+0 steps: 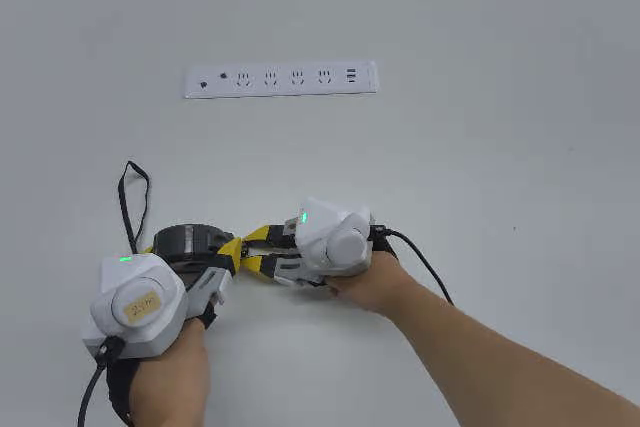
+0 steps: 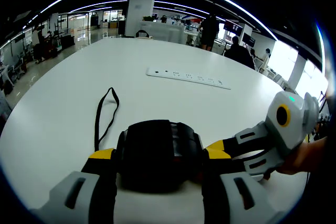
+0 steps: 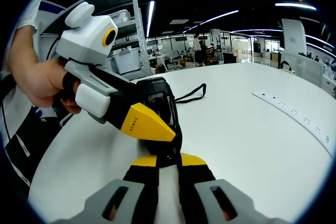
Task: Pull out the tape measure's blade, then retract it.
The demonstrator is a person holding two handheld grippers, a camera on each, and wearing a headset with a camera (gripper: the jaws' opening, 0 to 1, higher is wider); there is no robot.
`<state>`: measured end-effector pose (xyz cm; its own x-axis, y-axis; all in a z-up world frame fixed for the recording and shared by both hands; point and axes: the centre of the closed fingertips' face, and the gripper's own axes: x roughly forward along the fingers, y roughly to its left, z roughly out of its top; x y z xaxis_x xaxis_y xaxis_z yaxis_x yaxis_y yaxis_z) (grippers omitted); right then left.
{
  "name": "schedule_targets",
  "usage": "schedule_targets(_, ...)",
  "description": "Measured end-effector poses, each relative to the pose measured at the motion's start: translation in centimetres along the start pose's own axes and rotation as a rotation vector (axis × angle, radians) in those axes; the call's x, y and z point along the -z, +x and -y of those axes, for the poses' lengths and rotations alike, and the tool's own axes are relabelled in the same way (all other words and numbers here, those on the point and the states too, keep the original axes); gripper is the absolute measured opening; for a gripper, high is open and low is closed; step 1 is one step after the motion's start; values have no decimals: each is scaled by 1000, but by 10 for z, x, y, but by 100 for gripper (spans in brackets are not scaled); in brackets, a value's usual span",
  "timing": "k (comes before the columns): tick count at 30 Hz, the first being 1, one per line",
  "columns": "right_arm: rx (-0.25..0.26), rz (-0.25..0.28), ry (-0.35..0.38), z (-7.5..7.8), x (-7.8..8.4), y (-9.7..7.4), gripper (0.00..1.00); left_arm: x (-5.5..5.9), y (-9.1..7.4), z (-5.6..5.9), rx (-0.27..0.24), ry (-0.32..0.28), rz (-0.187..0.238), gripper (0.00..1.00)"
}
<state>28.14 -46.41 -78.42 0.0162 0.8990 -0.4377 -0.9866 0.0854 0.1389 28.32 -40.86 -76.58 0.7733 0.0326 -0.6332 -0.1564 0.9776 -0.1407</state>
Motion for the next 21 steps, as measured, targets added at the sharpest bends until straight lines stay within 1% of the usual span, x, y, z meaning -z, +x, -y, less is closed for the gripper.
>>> schedule_targets(5, -1, 1, 7, -1, -1, 0, 13, 0, 1, 0, 8, -5, -4, 64)
schedule_targets(9, -6, 1, 7, -1, 0, -1, 14, 0, 1, 1, 8, 6, -7, 65)
schedule_targets(11, -6, 3, 15, -1, 0, -1, 15, 4, 3, 1, 12, 21, -20, 67)
schedule_targets(12, -5, 3, 13, -1, 0, -1, 15, 4, 3, 1, 15, 23, -16, 67)
schedule_targets(13, -6, 4, 14, -1, 0, -1, 15, 3, 3, 0, 16, 27, -10, 67)
schedule_targets(16, -6, 6, 16, -1, 0, -1, 16, 2, 2, 1, 22, 24, -16, 67)
schedule_targets(17, -3, 9, 24, 0, -1, -1, 18, 2, 2, 1, 24, 28, -18, 67)
schedule_targets(21, 4, 9, 15, 2, 0, -2, 23, -1, 2, 3, 34, 51, -8, 70)
